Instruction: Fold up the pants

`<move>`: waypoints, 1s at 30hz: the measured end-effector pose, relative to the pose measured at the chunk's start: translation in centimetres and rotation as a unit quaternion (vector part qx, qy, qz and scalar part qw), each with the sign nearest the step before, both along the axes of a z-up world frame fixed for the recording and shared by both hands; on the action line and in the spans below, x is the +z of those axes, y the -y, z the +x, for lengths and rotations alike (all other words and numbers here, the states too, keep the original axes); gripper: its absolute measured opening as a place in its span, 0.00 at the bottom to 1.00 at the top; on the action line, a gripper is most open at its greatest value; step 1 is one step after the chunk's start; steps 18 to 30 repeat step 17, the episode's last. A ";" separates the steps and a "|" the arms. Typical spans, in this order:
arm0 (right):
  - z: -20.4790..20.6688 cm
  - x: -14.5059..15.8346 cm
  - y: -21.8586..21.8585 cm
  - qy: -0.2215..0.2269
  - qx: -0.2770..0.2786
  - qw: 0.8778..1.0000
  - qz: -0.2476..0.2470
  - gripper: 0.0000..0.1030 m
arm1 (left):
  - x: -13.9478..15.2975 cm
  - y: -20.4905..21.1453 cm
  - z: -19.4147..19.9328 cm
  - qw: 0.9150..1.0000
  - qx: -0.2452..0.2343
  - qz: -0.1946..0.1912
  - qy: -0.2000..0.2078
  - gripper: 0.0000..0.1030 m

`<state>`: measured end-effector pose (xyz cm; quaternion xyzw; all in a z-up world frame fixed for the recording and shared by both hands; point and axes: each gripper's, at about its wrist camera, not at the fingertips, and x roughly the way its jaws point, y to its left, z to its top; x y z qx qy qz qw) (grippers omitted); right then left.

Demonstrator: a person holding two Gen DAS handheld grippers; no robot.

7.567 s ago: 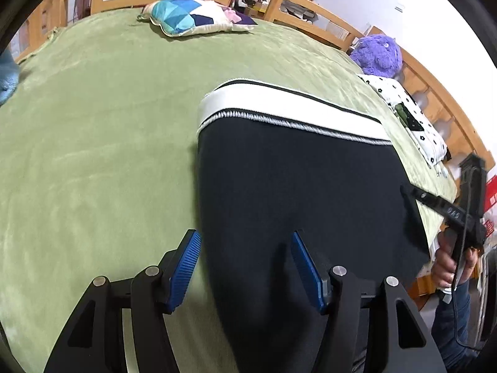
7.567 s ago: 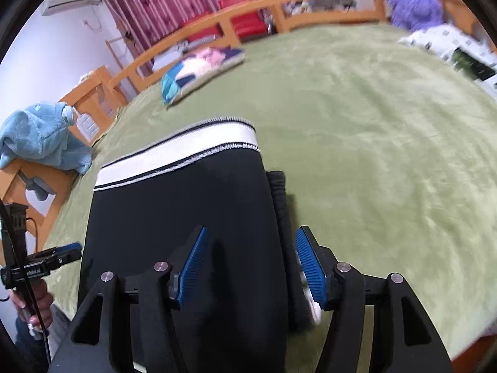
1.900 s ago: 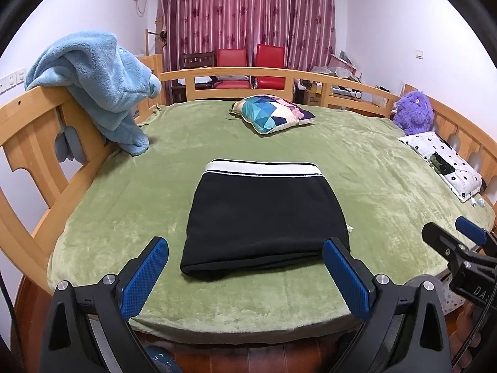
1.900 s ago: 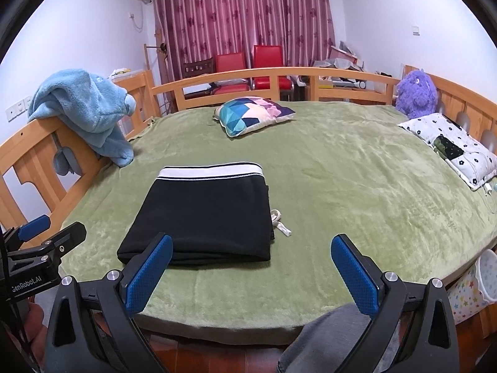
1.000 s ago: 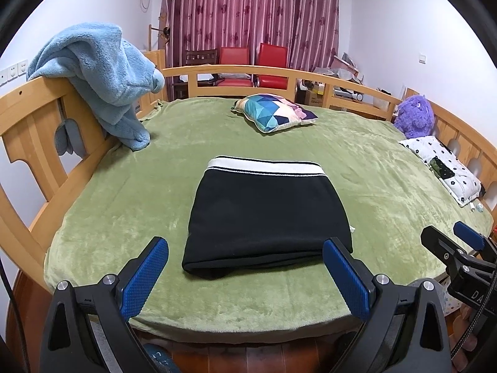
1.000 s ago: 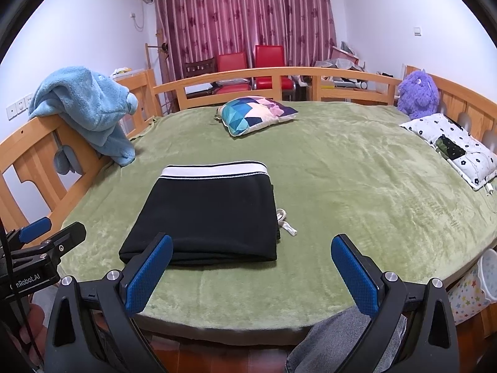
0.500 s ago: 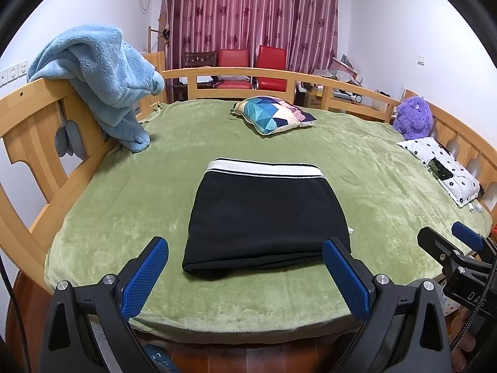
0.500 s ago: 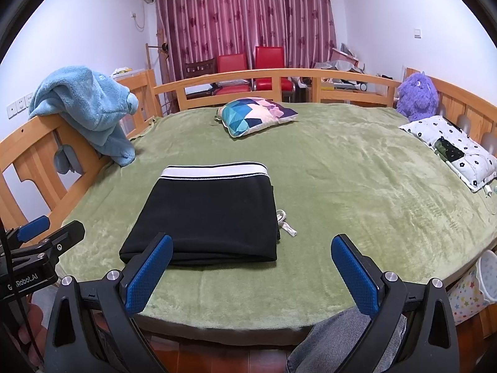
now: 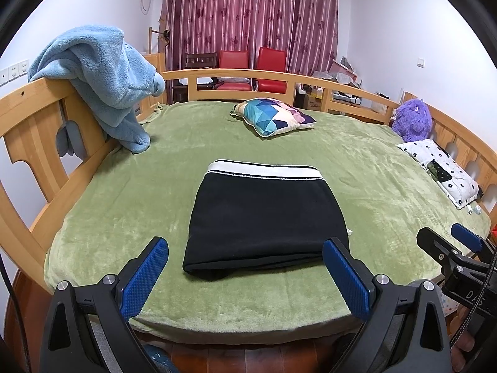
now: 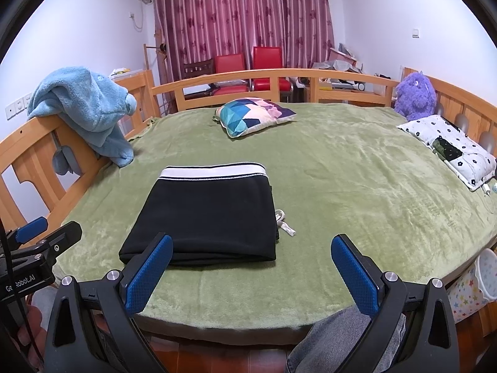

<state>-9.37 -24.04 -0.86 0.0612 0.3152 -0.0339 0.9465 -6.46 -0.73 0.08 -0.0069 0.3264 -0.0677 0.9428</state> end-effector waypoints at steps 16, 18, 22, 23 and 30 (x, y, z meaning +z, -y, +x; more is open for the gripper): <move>-0.3 0.4 -0.1 0.000 -0.001 1.000 0.000 0.98 | 1.1 0.7 -0.2 1.000 -0.001 -0.007 0.002 0.98; -0.2 0.5 -0.1 0.000 -0.001 1.000 0.000 0.98 | 1.2 0.8 -0.2 1.000 -0.002 -0.006 0.004 0.98; -0.2 0.5 -0.1 0.000 -0.001 1.000 0.000 0.98 | 1.2 0.8 -0.2 1.000 -0.002 -0.006 0.004 0.98; -0.2 0.5 -0.1 0.000 -0.001 1.000 0.000 0.98 | 1.2 0.8 -0.2 1.000 -0.002 -0.006 0.004 0.98; -0.2 0.5 -0.1 0.000 -0.001 1.000 0.000 0.98 | 1.2 0.8 -0.2 1.000 -0.002 -0.006 0.004 0.98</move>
